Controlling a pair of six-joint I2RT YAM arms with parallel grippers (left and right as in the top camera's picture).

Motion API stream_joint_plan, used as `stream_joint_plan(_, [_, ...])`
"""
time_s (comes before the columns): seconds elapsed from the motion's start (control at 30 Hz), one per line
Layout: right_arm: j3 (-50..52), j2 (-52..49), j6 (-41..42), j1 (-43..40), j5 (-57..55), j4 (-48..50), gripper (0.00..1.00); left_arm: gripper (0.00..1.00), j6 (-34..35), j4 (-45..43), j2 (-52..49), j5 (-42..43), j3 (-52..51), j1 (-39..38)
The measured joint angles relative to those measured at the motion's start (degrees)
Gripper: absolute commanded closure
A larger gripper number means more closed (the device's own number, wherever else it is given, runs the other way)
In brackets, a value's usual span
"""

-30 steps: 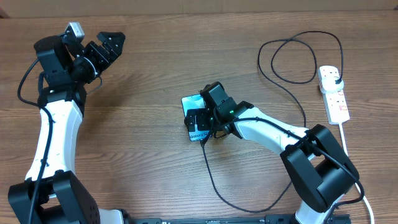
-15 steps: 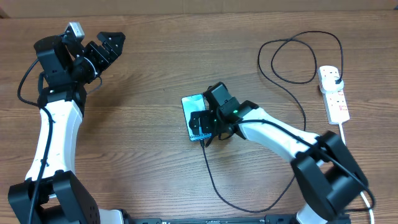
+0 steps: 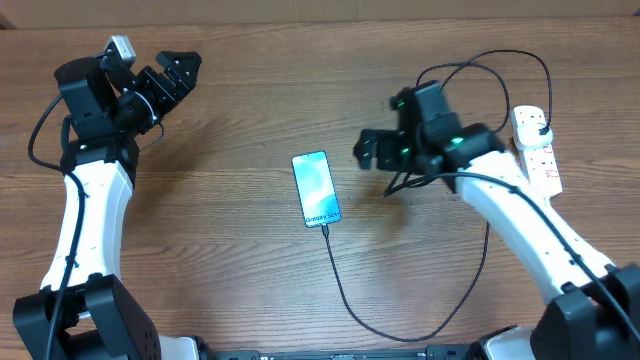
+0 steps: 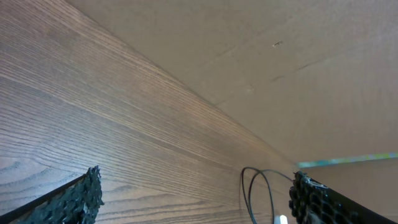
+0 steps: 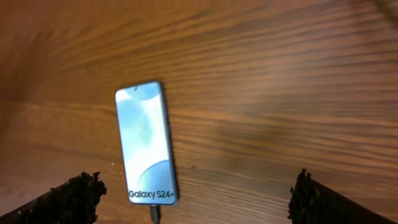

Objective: Plug charger to phone and switch on socket
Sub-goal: 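Release the phone and move the right gripper to the power strip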

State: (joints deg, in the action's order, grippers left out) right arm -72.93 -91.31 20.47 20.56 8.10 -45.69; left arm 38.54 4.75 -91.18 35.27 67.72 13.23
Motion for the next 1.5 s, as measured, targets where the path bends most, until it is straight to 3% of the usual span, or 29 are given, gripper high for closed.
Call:
stream_joint_plan(0.7, [-0.52, 1.79, -1.73, -27.04, -0.24, -4.52, 0.0, 0.0, 0.0, 0.0, 0.0, 0.0, 0.0, 0.0])
stream_joint_plan(1.5, [-0.52, 1.79, -5.25, -39.39, -12.0, -5.84, 0.0, 0.0, 0.0, 0.0, 0.0, 0.0, 0.0, 0.0])
